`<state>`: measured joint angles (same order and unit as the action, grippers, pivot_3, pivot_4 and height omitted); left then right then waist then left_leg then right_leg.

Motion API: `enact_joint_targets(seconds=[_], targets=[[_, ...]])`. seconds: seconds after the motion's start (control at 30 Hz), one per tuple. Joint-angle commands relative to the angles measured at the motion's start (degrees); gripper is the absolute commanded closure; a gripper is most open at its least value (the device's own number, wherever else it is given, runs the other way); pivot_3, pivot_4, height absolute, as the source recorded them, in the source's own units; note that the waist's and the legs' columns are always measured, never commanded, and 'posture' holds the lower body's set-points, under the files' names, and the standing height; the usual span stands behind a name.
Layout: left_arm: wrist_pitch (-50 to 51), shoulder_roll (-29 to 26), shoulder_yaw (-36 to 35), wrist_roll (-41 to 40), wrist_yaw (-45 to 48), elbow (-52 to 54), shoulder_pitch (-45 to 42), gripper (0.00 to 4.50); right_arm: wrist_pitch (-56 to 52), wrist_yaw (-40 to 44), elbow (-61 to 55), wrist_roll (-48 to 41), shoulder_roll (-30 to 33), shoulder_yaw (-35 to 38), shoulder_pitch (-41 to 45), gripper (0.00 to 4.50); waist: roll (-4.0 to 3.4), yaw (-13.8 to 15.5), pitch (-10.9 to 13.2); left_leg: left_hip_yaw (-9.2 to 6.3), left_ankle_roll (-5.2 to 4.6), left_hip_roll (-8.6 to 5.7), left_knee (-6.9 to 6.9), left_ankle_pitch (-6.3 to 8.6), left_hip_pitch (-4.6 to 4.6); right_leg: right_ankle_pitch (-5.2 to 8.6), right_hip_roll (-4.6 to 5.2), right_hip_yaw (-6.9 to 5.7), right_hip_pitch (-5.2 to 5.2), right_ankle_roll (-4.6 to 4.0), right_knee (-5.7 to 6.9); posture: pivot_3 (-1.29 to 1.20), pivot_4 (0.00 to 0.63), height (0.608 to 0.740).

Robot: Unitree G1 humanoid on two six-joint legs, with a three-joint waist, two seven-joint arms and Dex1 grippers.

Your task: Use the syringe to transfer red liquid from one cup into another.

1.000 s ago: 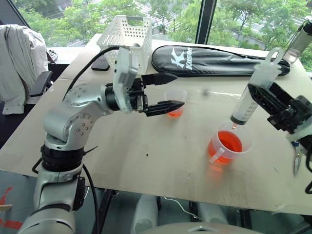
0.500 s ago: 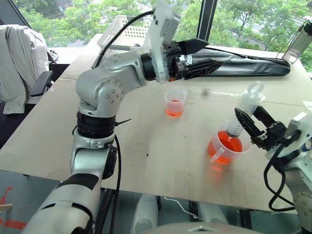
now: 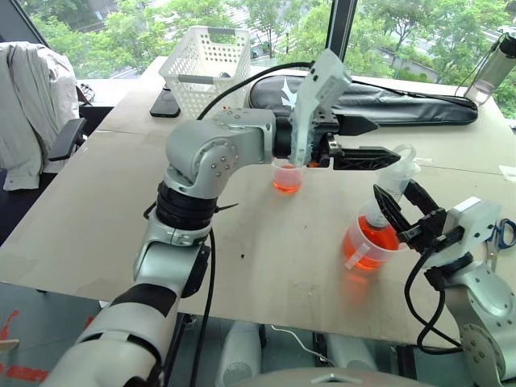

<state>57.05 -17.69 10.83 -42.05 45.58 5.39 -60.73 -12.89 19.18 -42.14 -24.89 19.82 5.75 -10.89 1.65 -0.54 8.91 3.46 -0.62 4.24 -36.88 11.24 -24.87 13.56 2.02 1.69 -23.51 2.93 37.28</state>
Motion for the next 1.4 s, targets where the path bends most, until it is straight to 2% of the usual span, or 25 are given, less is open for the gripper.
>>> enact_joint_targets(seconds=[0.03, 0.13, 0.2, 0.23, 0.27, 0.33, 0.57, 0.67, 0.77, 1.4], targets=[[-2.0, 0.7, 1.7, 2.1, 1.4, 0.4, -0.9, 0.32, 1.5, -0.6, -3.3, 0.9, -0.5, -0.2, 0.1, 2.92, 0.0, 0.0, 0.0, 0.0, 0.0, 0.0, 0.0, 0.0, 0.0, 0.0, 0.0, 0.0, 0.0, 0.0, 0.0, 0.0, 0.15, 0.724], [-3.3, 2.0, 2.5, 3.8, 1.7, -1.1, -0.9, 0.32, 1.6, -0.5, -3.7, 1.0, -1.0, -0.3, -0.1, 2.92, 0.0, 0.0, 0.0, 0.0, 0.0, 0.0, 0.0, 0.0, 0.0, 0.0, 0.0, 0.01, 0.0, 0.0, 0.0, 0.0, 0.15, 0.724], [-3.8, 2.5, 2.7, 4.4, 1.9, -1.5, -0.9, 0.85, 1.5, -0.6, -4.0, 1.3, -1.2, -0.5, -0.3, 2.92, 0.0, 0.0, 0.0, 0.0, 0.0, 0.0, 0.0, 0.0, 0.0, 0.0, 0.0, 0.0, 0.0, 0.0, 0.0, 0.0, 0.15, 0.724], [-3.9, 2.6, 2.8, 4.6, 2.1, -1.5, -0.9, 0.97, 1.5, -0.6, -4.1, 1.3, -1.3, -0.5, -0.4, 2.92, 0.0, 0.0, 0.0, 0.0, 0.0, 0.0, 0.0, 0.0, 0.0, 0.0, 0.0, 0.01, 0.0, 0.0, 0.0, 0.0, 0.15, 0.724], [-4.0, 2.8, 2.7, 4.7, 2.3, -1.5, -0.8, 1.58, 1.5, -0.6, -4.3, 1.4, -1.4, -0.5, -0.6, 2.92, 0.0, 0.0, 0.0, 0.0, 0.0, 0.0, 0.0, 0.0, 0.0, 0.0, 0.0, 0.0, 0.0, 0.0, 0.01, 0.0, 0.15, 0.724], [-4.1, 2.9, 2.8, 5.1, 2.7, -1.3, -0.5, 2.46, 1.5, -0.6, -4.6, 1.5, -1.6, -0.6, -0.9, 2.92, 0.0, 0.0, 0.0, 0.0, 0.0, 0.0, 0.0, 0.0, 0.0, 0.0, 0.0, 0.0, 0.0, 0.0, 0.01, 0.0, 0.15, 0.724], [-4.3, 3.6, 3.0, 6.0, 4.1, -1.2, -0.1, 2.54, 1.3, -0.6, -5.5, 1.5, -2.1, -0.7, -1.8, 2.92, 0.0, 0.0, 0.0, 0.0, 0.0, -0.01, 0.0, 0.0, -0.01, 0.01, 0.0, 0.0, -0.01, 0.0, 0.0, 0.0, 0.15, 0.724], [-4.9, 3.5, 3.4, 6.0, 5.5, -0.9, 0.2, 3.23, 1.2, -0.7, -5.5, 1.5, -2.3, -1.0, -1.9, 2.92, 0.0, 0.0, 0.0, -0.01, 0.0, -0.01, 0.0, 0.0, -0.01, 0.01, 0.0, 0.0, -0.01, 0.0, 0.01, 0.0, 0.15, 0.724], [-5.4, 3.6, 3.4, 6.2, 6.3, -0.7, 0.4, 4.48, 1.1, -0.7, -5.8, 1.4, -2.3, -1.2, -2.1, 2.92, 0.0, 0.0, 0.0, -0.01, 0.0, 0.0, 0.0, 0.0, -0.01, 0.01, 0.0, 0.0, -0.01, 0.0, 0.01, 0.0, 0.15, 0.724], [-9.1, 4.5, 3.7, 8.5, 9.6, -1.0, 1.0, 4.5, 0.7, -0.7, -7.1, 2.1, -1.7, -1.3, -4.5, 2.93, 0.0, 0.0, 0.0, -0.02, 0.0, -0.01, 0.0, 0.0, -0.01, 0.01, 0.0, 0.0, -0.01, 0.0, 0.01, 0.0, 0.15, 0.724]])
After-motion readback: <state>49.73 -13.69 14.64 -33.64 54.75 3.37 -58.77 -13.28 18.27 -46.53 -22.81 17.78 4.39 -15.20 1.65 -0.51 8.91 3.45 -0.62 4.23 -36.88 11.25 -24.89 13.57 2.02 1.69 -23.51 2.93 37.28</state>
